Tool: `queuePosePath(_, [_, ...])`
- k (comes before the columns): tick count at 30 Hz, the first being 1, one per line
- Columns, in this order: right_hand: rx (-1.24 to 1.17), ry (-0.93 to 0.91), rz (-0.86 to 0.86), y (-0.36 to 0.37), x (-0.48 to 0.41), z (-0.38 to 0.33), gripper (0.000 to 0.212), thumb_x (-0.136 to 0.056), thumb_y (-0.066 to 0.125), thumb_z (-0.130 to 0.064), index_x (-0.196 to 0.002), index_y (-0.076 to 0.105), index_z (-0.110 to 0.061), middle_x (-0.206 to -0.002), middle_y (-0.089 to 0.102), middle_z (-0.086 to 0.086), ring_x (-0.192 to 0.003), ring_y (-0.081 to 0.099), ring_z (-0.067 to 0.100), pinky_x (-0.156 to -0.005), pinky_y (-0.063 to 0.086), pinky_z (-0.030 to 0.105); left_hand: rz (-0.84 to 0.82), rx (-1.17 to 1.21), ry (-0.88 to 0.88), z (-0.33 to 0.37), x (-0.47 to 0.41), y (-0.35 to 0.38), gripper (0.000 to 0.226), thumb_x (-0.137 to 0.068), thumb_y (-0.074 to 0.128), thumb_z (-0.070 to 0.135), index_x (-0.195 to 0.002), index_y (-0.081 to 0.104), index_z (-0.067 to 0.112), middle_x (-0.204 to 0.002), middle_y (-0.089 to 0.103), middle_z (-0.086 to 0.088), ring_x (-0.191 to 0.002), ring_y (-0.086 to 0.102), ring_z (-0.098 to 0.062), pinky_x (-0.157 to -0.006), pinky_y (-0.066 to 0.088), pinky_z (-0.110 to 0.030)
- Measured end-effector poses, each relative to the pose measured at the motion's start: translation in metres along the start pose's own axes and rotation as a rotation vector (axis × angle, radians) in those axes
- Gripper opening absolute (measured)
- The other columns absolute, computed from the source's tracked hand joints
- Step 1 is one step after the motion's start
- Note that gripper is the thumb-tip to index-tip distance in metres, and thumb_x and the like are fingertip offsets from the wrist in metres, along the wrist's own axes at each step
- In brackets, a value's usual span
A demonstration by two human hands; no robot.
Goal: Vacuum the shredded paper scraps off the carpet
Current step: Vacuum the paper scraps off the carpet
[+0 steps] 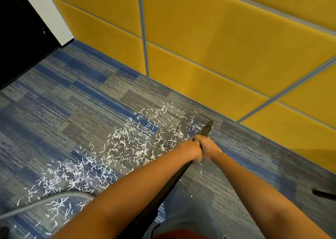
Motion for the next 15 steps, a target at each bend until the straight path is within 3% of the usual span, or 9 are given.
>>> queuePosePath(10, [-0.014, -0.087, -0.045, 0.004, -0.037, -0.04, 0.041, -0.08, 0.065, 0.0, -0.119, 0.055, -0.009, -0.117, 0.057, 0.012, -0.107, 0.053, 0.03, -0.096, 0.042, 0.041, 0.037, 0.1, -0.138, -0.038, -0.006, 0.001, 0.081, -0.093, 0.05, 0.009, -0.151, -0.006, 0.013, -0.128, 0.048, -0.012, -0.114, 0.053, -0.028, -0.077, 0.045, -0.033])
queuePosePath(15, [-0.013, -0.141, -0.076, 0.005, -0.051, -0.058, 0.045, -0.079, 0.066, 0.001, -0.121, 0.054, -0.01, -0.119, 0.055, 0.012, -0.106, 0.053, 0.03, -0.096, 0.042, 0.045, 0.062, 0.137, -0.194, -0.055, -0.004, 0.0, 0.08, -0.093, 0.052, 0.013, -0.151, -0.002, 0.012, -0.129, 0.046, -0.011, -0.116, 0.053, -0.027, -0.079, 0.045, -0.033])
Point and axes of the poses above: each hand's wrist, its own x-axis away from the middle knuckle, its own y-axis out of the palm, z = x × y, the point moved 4 cm from there along -x, towards the middle knuckle
